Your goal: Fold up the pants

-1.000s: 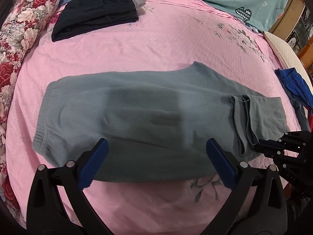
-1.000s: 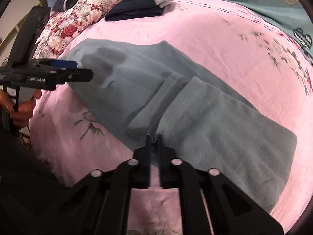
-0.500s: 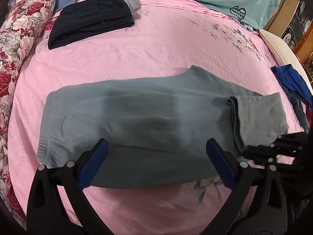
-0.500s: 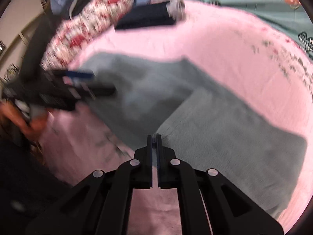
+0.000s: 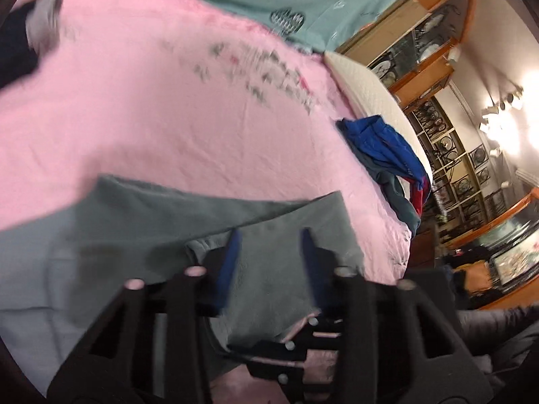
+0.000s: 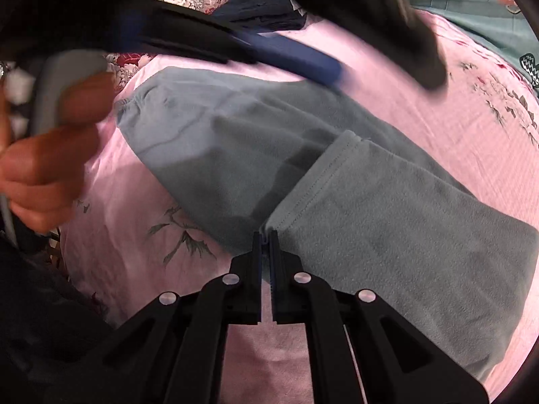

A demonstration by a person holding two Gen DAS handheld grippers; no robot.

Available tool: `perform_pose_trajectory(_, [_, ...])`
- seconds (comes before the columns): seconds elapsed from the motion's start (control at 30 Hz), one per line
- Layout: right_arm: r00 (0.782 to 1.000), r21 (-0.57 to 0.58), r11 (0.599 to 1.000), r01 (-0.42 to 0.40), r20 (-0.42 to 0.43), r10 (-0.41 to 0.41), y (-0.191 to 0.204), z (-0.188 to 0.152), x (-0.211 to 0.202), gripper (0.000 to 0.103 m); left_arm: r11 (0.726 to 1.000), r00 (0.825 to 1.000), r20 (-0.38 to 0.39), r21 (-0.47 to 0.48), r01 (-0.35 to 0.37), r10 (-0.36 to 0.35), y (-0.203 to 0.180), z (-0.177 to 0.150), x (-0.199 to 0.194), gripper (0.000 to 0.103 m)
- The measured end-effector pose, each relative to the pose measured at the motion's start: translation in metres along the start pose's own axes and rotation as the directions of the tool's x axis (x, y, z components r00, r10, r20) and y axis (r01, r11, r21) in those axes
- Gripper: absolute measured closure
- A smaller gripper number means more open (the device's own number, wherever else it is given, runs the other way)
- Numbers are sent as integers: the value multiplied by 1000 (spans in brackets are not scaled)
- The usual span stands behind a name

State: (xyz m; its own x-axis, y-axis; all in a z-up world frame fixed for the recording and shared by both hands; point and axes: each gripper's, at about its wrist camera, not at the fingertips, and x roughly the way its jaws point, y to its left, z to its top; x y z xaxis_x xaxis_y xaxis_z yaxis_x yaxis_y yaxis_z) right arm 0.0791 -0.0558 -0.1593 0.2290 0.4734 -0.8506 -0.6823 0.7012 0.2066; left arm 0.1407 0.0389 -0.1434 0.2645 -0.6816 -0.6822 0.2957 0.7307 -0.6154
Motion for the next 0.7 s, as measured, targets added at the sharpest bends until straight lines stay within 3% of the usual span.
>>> perform_pose_trajectory(0.07, [1000, 3, 1000, -4, 13, 4, -1, -3, -2, 99, 999, 999, -35, -32, -30, 29, 11, -4, 15, 78])
perform_pose_trajectory(0.17, [1000, 19, 1000, -15, 26, 14, -4, -9, -5, 97, 994, 991, -79, 11, -109, 110, 15, -17, 32, 85])
perform_pose_trajectory(0.23, [1000, 23, 1000, 5, 10, -5, -5, -13, -13, 74, 988, 987, -62, 52, -144, 147, 10, -21, 35, 86])
perform_pose_trajectory(0.27, [1000, 23, 1000, 8, 17, -9, -6, -15, -22, 73, 986, 985, -59, 63, -157, 161, 7, -21, 36, 86])
perform_pose_trajectory(0.33, [996, 73, 997, -33, 82, 27, -21, -19, -53, 73, 982, 982, -57, 72, -174, 178, 5, -21, 37, 86])
perform_pose_trajectory(0.4, [988, 206, 978, -31, 156, -2, -54, -23, -80, 73, 981, 982, -54, 71, -178, 182, 5, -20, 37, 86])
perform_pose_trajectory(0.5, [969, 455, 890, -37, 234, -79, -122, -31, -96, 71, 982, 982, -53, 52, -180, 183, 7, -18, 35, 86])
perform_pose_trajectory(0.57, [968, 610, 792, 0, 198, -153, -174, -46, -85, 71, 981, 980, -52, 49, -190, 193, 6, -19, 34, 86])
perform_pose_trajectory(0.6, [972, 643, 766, 20, 167, -166, -188, -52, -80, 72, 979, 979, -52, 53, -196, 199, 6, -19, 33, 86])
perform_pose_trajectory(0.63, [977, 675, 738, 26, 140, -162, -204, -64, -72, 82, 977, 976, -55, 56, -207, 210, 5, -19, 35, 86])
perform_pose_trajectory(0.7, [980, 699, 713, -47, 170, -103, -218, -74, -74, 95, 975, 975, -53, 55, -215, 218, 5, -20, 36, 86])
